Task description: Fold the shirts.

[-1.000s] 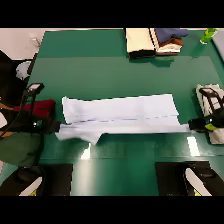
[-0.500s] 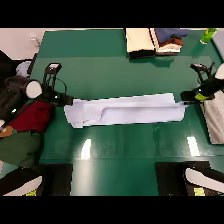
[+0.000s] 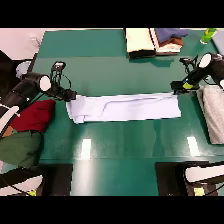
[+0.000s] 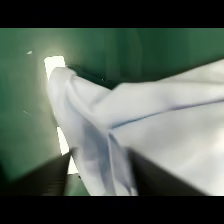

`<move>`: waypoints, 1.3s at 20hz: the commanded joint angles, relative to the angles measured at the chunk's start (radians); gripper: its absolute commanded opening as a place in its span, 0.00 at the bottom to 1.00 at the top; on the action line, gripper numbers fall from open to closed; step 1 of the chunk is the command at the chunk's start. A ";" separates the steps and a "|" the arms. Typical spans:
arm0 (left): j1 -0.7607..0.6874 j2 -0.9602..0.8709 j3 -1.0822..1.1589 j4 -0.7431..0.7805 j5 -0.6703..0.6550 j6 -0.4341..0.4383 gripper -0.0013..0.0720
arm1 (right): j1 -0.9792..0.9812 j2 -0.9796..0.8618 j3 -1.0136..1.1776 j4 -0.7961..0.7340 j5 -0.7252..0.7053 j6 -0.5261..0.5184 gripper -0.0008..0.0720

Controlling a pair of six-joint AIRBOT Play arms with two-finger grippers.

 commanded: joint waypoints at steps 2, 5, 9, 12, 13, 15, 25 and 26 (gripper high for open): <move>0.001 -0.008 0.020 -0.015 0.008 -0.028 0.77 | -0.013 -0.048 0.090 0.066 -0.024 -0.016 0.59; 0.001 -0.007 0.075 -0.038 -0.040 -0.028 0.76 | -0.053 -0.027 0.113 0.065 0.037 -0.048 0.65; -0.001 -0.006 0.089 -0.097 -0.046 -0.007 0.07 | -0.142 0.024 -0.053 0.089 0.030 -0.060 0.83; -0.001 -0.008 0.089 -0.179 -0.025 0.006 0.05 | -0.165 0.024 -0.161 0.134 -0.016 -0.078 0.83; -0.001 -0.007 0.089 -0.193 -0.022 0.007 0.05 | -0.165 0.024 -0.190 0.148 -0.042 -0.078 0.83; -0.001 -0.008 0.089 -0.204 -0.025 0.007 0.05 | -0.158 0.024 -0.227 0.148 -0.078 -0.077 0.83; -0.141 -0.027 0.088 -0.214 0.035 0.002 0.05 | -0.069 0.046 -0.273 0.168 -0.135 -0.097 0.04; -0.161 -0.037 0.088 -0.227 0.048 0.002 0.05 | -0.061 0.063 -0.273 0.162 -0.135 -0.098 0.04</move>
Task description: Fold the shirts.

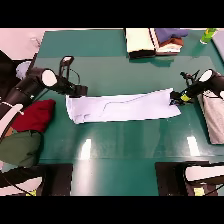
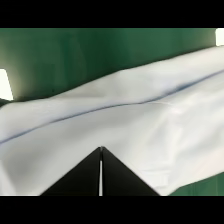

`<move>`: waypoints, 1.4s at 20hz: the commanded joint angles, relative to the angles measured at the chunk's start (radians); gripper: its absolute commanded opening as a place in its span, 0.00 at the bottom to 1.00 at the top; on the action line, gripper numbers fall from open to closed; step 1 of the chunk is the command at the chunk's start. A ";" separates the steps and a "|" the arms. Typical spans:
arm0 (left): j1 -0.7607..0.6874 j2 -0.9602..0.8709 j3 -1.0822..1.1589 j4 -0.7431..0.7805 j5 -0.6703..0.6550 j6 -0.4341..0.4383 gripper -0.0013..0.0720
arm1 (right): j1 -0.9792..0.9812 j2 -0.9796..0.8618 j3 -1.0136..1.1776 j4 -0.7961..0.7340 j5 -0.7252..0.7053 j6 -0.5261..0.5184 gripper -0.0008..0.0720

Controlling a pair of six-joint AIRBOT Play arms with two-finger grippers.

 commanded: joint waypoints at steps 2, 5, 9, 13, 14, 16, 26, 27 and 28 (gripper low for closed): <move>-0.095 -0.045 0.001 -0.045 0.067 -0.004 0.05 | 0.024 0.080 -0.003 -0.002 -0.010 -0.013 0.04; -0.156 -0.119 0.024 -0.119 0.134 0.000 0.05 | 0.025 0.170 0.021 0.006 0.038 -0.012 0.03; -0.243 -0.265 0.149 -0.132 0.141 0.024 0.05 | 0.080 0.248 0.155 0.010 0.171 0.016 0.03; -0.305 -0.391 0.266 -0.145 0.140 0.030 0.05 | 0.185 0.298 0.307 0.043 0.238 0.061 0.03; -0.315 -0.411 0.283 -0.148 0.144 0.039 0.05 | 0.203 0.305 0.341 0.084 0.239 0.066 0.03; -0.322 -0.444 0.303 -0.180 0.149 0.067 0.05 | 0.237 0.306 0.398 0.153 0.241 0.076 0.03; -0.316 -0.476 0.371 -0.154 0.088 0.097 0.05 | 0.397 0.306 0.499 0.185 0.233 0.140 0.03; -0.308 -0.465 0.400 -0.128 0.062 0.094 0.05 | 0.410 0.306 0.499 0.186 0.230 0.151 0.03; -0.296 -0.445 0.423 -0.098 0.040 0.090 0.05 | 0.424 0.306 0.499 0.186 0.225 0.158 0.03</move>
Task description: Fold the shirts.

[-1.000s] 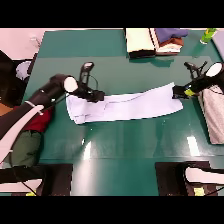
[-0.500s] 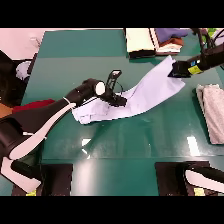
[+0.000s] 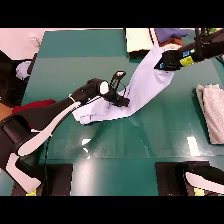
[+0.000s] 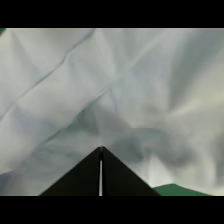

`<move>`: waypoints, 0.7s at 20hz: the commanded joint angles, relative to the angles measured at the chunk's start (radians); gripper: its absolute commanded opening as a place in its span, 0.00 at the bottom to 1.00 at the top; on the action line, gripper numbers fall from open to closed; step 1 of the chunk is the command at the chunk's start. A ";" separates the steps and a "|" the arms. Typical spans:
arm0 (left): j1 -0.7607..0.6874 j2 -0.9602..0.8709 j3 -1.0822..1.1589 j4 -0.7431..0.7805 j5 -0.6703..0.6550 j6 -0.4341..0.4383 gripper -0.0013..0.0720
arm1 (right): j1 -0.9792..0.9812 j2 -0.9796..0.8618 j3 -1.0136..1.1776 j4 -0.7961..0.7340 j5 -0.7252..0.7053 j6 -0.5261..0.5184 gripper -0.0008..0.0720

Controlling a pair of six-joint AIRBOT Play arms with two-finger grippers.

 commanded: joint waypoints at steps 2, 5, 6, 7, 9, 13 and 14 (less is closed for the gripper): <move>0.069 0.087 0.093 0.155 -0.106 -0.037 0.05 | 0.066 -0.002 0.008 0.010 -0.035 0.037 0.03; 0.185 0.230 0.102 0.264 -0.156 -0.043 0.05 | 0.140 -0.027 0.008 0.015 -0.087 0.063 0.03; 0.230 0.285 0.102 0.296 -0.172 -0.041 0.05 | 0.174 -0.046 0.008 0.016 -0.109 0.076 0.04; 0.270 0.335 0.102 0.327 -0.187 -0.041 0.05 | 0.210 -0.067 0.008 0.016 -0.136 0.081 0.04; 0.348 0.433 0.102 0.377 -0.212 -0.040 0.05 | 0.296 -0.121 0.008 0.016 -0.220 0.101 0.04; 0.467 0.583 0.102 0.399 -0.238 -0.040 0.05 | 0.490 -0.274 0.008 0.016 -0.444 0.120 0.04; 0.483 0.609 0.101 0.401 -0.246 -0.040 0.05 | 0.533 -0.316 0.008 0.015 -0.506 0.122 0.04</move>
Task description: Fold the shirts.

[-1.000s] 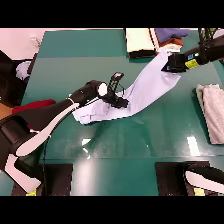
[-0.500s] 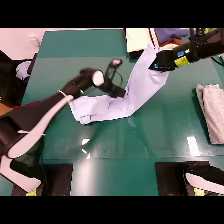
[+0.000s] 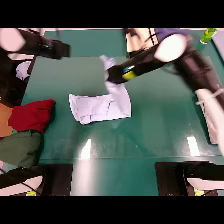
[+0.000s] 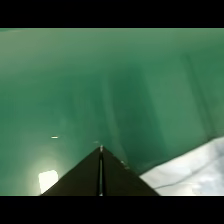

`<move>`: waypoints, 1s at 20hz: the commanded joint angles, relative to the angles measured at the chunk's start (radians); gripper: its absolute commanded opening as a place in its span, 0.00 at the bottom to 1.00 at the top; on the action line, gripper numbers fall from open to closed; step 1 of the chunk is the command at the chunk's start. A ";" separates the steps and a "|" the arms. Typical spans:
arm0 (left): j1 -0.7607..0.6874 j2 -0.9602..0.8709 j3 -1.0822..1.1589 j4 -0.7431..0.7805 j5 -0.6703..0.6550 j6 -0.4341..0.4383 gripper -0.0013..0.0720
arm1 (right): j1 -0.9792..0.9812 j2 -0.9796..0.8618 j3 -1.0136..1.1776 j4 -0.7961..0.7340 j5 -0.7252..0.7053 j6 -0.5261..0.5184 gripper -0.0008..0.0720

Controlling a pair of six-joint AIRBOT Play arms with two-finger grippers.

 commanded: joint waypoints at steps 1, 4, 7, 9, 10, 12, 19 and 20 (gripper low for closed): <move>0.082 0.113 0.002 0.037 -0.035 0.000 0.05 | 0.159 -0.140 0.001 0.001 -0.246 0.018 0.04; 0.082 0.137 0.002 0.042 -0.074 0.000 0.05 | 0.256 -0.267 0.004 0.027 -0.422 0.016 0.04; 0.082 0.135 0.002 0.042 -0.127 0.000 0.05 | 0.295 -0.386 0.101 0.097 -0.369 -0.078 0.27; 0.082 0.136 0.002 0.042 -0.145 0.001 0.05 | 0.281 -0.413 0.180 0.093 -0.286 -0.097 0.73; 0.082 0.136 0.002 0.042 -0.156 0.010 0.05 | 0.258 -0.407 0.208 0.085 -0.225 -0.097 0.73; 0.082 0.136 0.002 0.040 -0.175 0.025 0.05 | 0.193 -0.349 0.201 -0.005 -0.130 -0.093 0.73; 0.082 0.135 0.001 -0.011 -0.169 0.025 0.05 | -0.150 -0.097 -0.149 -0.200 0.122 -0.049 0.97; 0.082 0.135 0.001 -0.019 -0.164 0.025 0.05 | -0.188 -0.098 -0.189 -0.163 0.124 -0.046 0.97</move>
